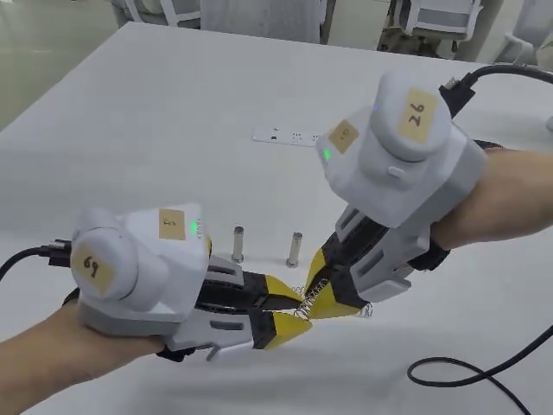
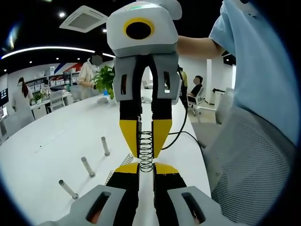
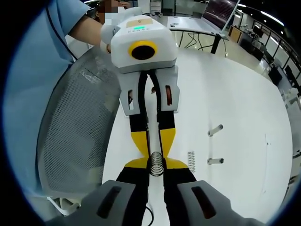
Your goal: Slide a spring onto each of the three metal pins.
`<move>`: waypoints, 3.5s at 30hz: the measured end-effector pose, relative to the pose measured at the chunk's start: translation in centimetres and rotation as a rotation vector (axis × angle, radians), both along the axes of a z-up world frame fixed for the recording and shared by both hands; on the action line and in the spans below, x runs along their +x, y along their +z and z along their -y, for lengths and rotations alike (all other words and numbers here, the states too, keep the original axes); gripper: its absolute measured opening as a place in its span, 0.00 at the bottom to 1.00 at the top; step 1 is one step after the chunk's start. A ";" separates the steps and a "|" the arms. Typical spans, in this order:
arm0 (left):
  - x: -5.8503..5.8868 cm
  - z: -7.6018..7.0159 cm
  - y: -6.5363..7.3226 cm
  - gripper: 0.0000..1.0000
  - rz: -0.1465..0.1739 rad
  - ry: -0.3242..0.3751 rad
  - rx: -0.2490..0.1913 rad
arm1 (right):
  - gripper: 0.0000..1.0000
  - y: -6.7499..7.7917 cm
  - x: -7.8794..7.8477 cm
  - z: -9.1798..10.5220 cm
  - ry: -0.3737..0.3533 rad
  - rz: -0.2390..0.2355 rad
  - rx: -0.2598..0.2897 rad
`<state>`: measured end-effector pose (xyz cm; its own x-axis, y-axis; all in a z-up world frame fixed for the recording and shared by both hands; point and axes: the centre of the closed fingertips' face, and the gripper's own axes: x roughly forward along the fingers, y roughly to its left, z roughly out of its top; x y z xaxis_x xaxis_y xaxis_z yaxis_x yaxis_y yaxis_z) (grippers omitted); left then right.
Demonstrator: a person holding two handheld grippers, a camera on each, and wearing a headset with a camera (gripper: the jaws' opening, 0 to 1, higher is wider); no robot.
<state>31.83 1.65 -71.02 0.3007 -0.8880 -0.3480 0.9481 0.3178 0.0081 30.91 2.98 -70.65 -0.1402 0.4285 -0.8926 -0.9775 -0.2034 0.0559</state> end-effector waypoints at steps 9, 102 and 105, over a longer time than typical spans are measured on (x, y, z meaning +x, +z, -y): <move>0.1 -0.3 -0.5 0.19 0.009 0.018 0.010 | 0.08 -0.1 0.0 0.1 -0.007 -0.003 0.001; 2.1 -10.2 -2.8 0.95 -0.102 0.459 -0.063 | 0.08 -0.3 10.2 -6.0 0.102 0.098 -0.105; 2.2 -10.2 -2.8 0.95 -0.102 0.461 -0.060 | 0.08 -0.6 10.5 -6.2 0.113 0.107 -0.116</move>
